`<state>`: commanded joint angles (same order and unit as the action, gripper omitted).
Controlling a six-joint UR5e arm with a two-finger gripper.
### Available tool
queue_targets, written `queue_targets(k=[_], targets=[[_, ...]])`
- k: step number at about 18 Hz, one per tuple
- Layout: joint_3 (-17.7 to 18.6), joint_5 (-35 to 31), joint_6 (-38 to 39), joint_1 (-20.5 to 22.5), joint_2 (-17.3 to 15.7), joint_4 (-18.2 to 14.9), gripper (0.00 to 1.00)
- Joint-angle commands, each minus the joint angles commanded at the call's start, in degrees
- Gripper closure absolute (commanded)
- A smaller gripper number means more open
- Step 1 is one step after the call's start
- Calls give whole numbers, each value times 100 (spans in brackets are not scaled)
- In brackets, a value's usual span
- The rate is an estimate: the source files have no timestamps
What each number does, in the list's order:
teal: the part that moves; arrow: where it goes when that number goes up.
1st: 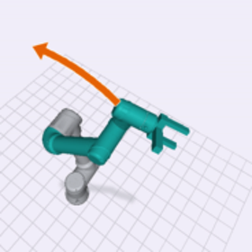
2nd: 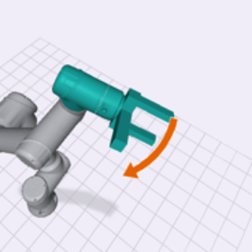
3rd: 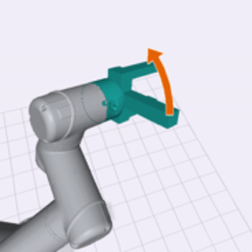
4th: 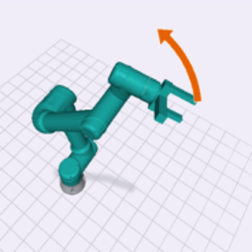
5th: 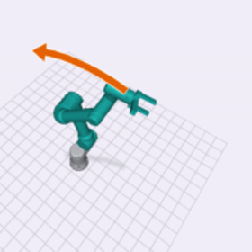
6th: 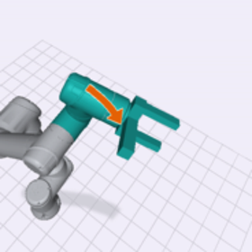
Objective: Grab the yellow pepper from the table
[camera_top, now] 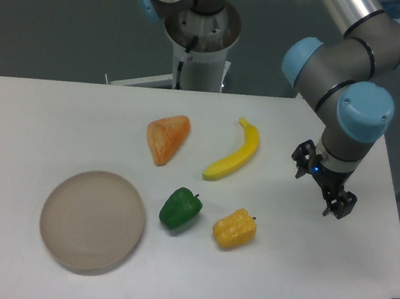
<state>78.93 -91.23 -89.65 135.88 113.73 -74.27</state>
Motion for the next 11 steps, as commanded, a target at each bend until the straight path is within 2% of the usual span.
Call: queue_targets(k=[11], targets=[[-9, 87, 9, 35, 0, 0, 0]])
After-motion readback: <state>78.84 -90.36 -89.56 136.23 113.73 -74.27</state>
